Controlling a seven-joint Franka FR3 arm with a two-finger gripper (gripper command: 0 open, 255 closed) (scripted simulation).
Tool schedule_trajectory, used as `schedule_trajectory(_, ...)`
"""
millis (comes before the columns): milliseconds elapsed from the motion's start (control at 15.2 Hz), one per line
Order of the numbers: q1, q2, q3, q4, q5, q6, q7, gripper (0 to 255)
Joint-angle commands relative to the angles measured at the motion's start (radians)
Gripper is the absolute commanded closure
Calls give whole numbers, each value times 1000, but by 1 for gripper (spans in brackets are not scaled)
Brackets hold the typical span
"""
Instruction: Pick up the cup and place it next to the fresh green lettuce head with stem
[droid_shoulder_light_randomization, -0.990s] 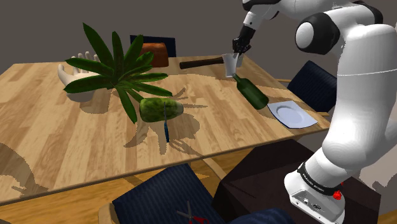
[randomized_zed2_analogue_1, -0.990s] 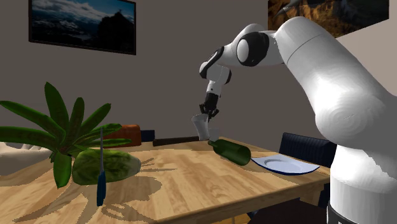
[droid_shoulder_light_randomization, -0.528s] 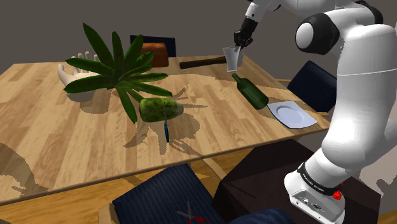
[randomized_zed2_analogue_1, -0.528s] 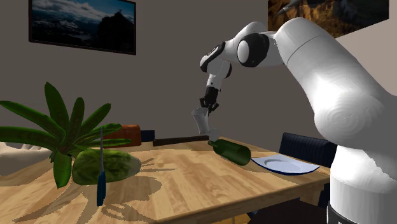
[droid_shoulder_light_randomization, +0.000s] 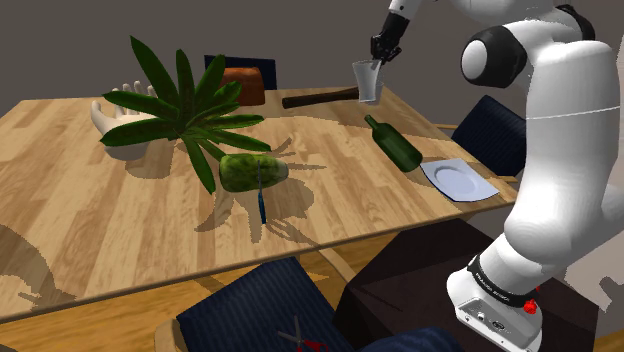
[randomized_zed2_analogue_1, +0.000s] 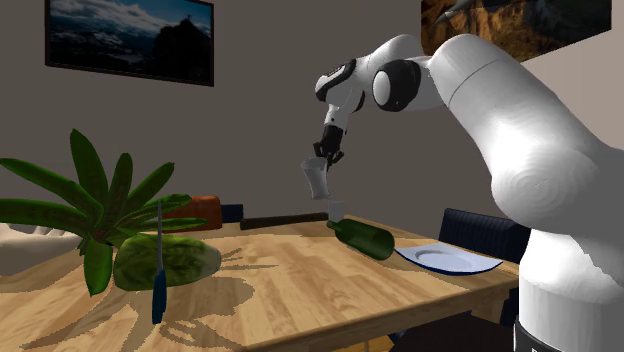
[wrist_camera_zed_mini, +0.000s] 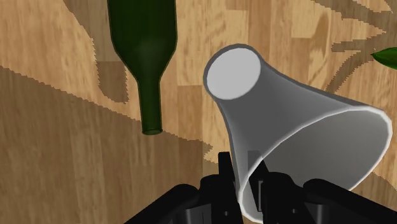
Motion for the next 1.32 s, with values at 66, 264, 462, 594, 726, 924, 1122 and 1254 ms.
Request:
schedule_trajectory(66,-15,19,4,72,6,-50,17,255)
schedule_trajectory(264,-39,56,11,177,17,-112,40,255)
schedule_trajectory(462,-13,16,8,135,10,-106,53,255)
schedule_trajectory(594,59,-88,-3,-37,-16,-33,61,255)
schedule_trajectory(726,117,-169,-4,-164,-39,24,82,255)
schedule_trajectory(924,190,-267,4,-310,-68,92,127,255)
schedule_trajectory(1122,252,-349,21,-426,-93,150,180,255)
schedule_trajectory(1254,289,-395,35,-490,-108,184,219,255)
